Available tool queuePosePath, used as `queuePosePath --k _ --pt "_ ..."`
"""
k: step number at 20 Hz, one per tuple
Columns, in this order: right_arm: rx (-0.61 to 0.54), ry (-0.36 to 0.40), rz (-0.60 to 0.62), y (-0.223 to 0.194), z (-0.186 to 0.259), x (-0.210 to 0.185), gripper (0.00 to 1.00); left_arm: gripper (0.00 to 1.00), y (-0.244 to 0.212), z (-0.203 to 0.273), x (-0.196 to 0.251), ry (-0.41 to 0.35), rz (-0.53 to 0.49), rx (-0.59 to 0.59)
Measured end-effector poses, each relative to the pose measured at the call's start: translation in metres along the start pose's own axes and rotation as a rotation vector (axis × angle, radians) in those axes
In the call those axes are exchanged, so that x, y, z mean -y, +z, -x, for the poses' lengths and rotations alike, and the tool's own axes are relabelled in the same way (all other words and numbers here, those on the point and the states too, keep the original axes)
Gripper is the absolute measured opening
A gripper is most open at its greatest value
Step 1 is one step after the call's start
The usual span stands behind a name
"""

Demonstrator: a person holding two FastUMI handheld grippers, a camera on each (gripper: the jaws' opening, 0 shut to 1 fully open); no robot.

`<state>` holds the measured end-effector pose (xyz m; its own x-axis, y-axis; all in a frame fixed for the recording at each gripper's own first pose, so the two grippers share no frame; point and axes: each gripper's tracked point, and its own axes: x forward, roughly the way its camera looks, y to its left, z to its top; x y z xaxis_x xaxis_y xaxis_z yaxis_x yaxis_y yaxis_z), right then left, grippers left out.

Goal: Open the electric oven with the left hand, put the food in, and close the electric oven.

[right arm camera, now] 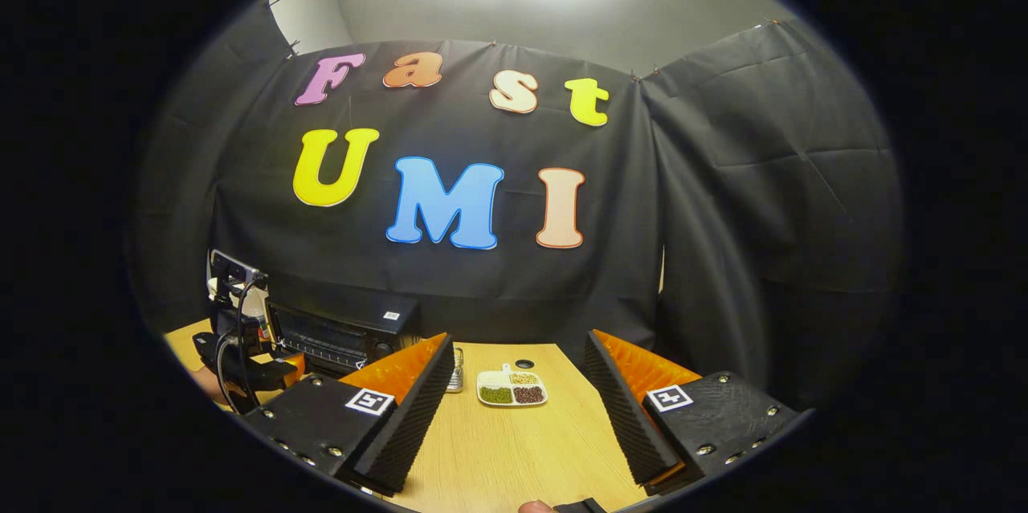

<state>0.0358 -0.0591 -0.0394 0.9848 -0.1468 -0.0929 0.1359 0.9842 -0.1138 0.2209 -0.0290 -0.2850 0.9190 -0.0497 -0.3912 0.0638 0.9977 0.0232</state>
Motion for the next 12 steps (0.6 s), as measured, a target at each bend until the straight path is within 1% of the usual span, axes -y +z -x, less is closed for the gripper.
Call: queuePosePath --k 1,2,3,4,9,10,11,12 --pt "-0.003 0.001 -0.002 -0.002 0.000 0.001 0.99 0.92 -0.004 0.000 -0.001 0.001 -0.003 -0.010" --pt "-0.005 0.003 -0.004 -0.002 0.000 0.001 0.99 1.00 -0.006 -0.001 0.000 0.003 -0.005 -0.020" --pt "-0.008 0.006 -0.007 -0.003 0.001 0.000 0.99 1.00 -0.011 -0.001 -0.001 0.004 -0.005 -0.031" --pt "-0.010 0.009 -0.008 -0.003 0.001 -0.001 0.99 0.96 -0.016 -0.002 -0.001 0.005 -0.002 -0.043" --pt "-0.010 0.034 -0.008 -0.003 0.001 -0.006 0.99 0.96 -0.044 -0.007 -0.002 0.011 -0.011 -0.108" --pt "-0.012 0.038 -0.007 -0.003 0.000 -0.007 0.99 0.92 -0.048 -0.007 -0.001 0.006 -0.016 -0.118" --pt "-0.015 0.045 -0.009 -0.005 0.000 -0.009 0.99 0.96 -0.056 -0.007 0.003 0.001 -0.022 -0.129" --pt "-0.019 0.053 -0.011 -0.005 0.001 -0.012 0.99 0.92 -0.062 -0.008 0.006 -0.004 -0.025 -0.143"
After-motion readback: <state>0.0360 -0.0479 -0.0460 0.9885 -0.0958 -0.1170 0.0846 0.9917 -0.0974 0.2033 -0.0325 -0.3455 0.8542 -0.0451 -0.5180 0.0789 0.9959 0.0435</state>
